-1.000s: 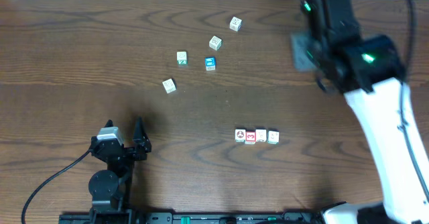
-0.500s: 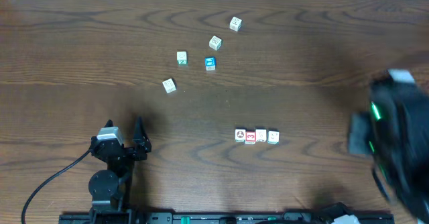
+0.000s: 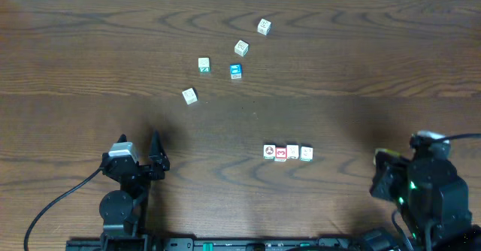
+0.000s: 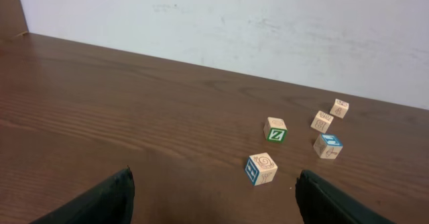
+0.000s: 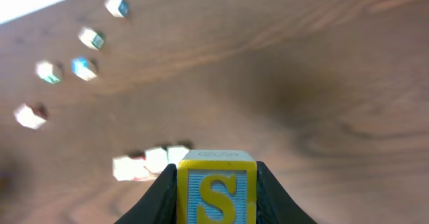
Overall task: Lift 5 blocks
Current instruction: 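Carry the S block down to the right end of the row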
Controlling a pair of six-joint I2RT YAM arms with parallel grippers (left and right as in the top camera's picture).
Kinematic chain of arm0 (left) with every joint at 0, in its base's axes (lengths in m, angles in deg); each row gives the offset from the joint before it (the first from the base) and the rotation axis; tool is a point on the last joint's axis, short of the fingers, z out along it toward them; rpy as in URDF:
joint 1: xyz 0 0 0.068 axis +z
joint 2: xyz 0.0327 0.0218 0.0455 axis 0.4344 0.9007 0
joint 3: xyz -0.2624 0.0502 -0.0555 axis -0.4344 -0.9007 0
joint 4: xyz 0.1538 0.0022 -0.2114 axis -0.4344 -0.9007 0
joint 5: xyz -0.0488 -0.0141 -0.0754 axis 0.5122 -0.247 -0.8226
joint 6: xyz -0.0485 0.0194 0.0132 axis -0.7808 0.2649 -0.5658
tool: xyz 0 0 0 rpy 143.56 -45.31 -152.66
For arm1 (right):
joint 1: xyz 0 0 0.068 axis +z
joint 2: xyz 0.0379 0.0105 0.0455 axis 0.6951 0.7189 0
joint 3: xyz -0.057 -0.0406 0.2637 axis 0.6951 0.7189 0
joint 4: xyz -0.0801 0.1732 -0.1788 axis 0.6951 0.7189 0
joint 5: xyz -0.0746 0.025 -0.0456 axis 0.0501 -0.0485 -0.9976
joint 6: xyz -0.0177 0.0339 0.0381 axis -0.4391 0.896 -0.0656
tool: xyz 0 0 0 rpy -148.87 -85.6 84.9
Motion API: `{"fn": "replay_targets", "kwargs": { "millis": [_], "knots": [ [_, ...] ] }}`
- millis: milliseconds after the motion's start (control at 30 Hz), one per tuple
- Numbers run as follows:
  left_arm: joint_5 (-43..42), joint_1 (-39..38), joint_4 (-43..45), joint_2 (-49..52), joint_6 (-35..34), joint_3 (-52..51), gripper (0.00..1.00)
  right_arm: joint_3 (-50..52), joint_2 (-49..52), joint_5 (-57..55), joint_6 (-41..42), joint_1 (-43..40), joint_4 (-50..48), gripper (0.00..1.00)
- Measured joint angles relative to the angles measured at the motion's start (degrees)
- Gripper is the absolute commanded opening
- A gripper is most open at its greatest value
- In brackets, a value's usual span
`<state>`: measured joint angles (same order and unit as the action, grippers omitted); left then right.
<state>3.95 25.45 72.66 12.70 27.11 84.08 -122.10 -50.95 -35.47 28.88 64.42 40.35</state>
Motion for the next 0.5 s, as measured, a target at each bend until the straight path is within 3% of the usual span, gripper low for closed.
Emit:
{"fn": "replay_targets", "kwargs": {
  "millis": [500],
  "knots": [
    [0.00,0.00,0.00,0.00,0.00,0.00,0.77,19.41,22.45,2.03,-1.81,0.00,-23.98,0.13]
  ]
}}
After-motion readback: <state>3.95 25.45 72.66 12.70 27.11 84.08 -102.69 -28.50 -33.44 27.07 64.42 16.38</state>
